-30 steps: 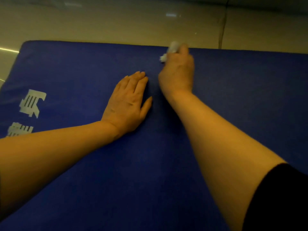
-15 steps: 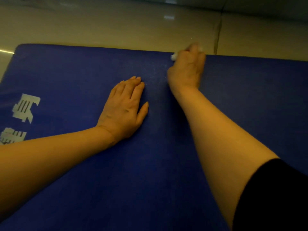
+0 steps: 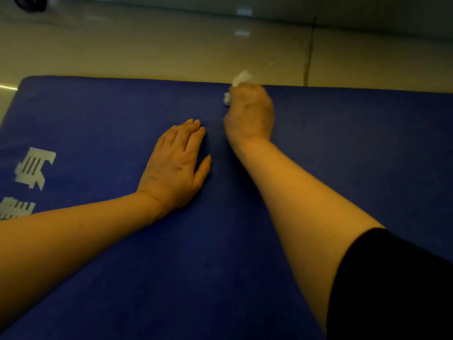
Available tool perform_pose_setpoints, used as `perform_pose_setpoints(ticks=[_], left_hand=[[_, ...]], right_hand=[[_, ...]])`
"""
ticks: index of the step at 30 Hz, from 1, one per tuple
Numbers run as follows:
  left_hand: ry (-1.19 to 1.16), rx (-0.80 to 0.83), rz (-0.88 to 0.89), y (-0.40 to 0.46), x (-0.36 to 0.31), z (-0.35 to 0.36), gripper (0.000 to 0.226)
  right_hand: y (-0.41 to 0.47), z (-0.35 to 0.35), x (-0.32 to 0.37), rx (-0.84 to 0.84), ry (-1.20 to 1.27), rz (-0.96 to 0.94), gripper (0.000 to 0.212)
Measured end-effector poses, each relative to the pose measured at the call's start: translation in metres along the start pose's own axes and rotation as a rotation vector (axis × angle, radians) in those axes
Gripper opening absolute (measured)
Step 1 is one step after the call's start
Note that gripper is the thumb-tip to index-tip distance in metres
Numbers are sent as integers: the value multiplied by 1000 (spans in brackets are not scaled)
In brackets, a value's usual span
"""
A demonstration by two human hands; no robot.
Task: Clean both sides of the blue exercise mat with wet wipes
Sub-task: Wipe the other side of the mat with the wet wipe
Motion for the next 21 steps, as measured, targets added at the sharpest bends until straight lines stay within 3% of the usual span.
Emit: perform_pose_setpoints(ticks=[4,7,10,13,16,18,21], left_hand=[[-30,11,-20,-2,3,-1,63],[-35,11,-23,-2,3,-2,63],[-5,24,-16,-1,2,-1,63],[-8,39,-15,0,0,-1,63],[-43,36,-29,-1,2,-3,64],[-44,39,-32,-2,3,-3,65],[-36,48,-26,-1,2,-2,65]], right_hand=[[-9,-4,-5,105,74,-115,30],[-4,-44,-66,-77,0,37,22],[-16,-48,-67,-87,-63,128,31],[-46,-28,3,4,18,-118,36],[-62,-32,29,41,134,-233,5],[-51,-49,3,-10,147,-137,6],[-33,-74,-55,-78,89,159,6]])
Point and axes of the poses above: each hand's wrist, its own y-axis towards the middle knuckle, its own z-axis out of the palm, x = y × z, the point moved 7 cm from there along y, towards the middle knuckle, and after that the axes turned 13 degrees about -x, right-handed, at the moved point
